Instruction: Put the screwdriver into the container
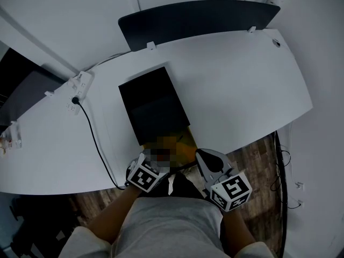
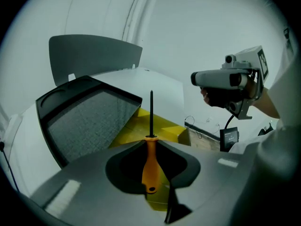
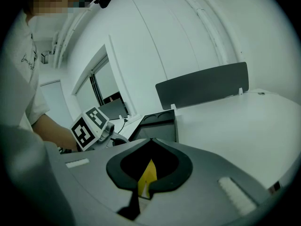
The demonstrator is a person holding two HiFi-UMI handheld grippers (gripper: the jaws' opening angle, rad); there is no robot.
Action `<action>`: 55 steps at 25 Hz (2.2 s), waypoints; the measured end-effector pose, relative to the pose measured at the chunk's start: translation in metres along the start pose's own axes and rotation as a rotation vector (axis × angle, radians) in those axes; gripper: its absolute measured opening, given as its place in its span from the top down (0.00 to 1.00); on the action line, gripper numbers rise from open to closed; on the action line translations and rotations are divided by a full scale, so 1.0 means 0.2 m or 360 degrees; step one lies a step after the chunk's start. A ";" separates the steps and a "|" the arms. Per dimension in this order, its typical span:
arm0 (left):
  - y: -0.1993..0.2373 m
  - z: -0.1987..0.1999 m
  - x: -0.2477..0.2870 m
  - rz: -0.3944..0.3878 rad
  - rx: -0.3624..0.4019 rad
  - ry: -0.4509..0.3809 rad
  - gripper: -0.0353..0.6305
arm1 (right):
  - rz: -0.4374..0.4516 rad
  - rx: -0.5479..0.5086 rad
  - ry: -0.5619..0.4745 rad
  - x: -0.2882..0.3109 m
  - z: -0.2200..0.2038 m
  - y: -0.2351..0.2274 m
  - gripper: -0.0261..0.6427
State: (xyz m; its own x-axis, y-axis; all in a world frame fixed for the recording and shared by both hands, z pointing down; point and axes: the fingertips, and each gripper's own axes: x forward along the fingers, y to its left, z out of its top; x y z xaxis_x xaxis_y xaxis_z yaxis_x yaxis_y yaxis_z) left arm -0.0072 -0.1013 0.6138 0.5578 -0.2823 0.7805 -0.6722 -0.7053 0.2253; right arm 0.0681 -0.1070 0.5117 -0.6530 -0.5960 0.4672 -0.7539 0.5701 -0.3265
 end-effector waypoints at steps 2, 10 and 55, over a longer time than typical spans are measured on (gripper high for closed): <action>0.01 -0.02 0.03 0.0003 0.0004 0.0055 0.85 | 0.0004 0.0005 0.0001 0.00 0.00 -0.01 0.94; 0.02 -0.09 0.13 -0.0003 0.0006 0.0227 0.85 | 0.0026 0.0015 0.0012 0.00 -0.02 -0.04 0.94; 0.04 -0.13 0.27 0.0134 0.0221 0.0530 0.81 | 0.0103 0.0036 0.0037 0.07 -0.04 -0.05 0.94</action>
State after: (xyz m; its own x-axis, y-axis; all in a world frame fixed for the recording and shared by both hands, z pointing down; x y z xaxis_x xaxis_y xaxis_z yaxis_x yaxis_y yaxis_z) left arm 0.0051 -0.1053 0.6737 0.2989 -0.1321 0.9451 -0.6239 -0.7765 0.0888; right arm 0.0674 -0.1162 0.5283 -0.6986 -0.5450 0.4636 -0.7120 0.5938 -0.3749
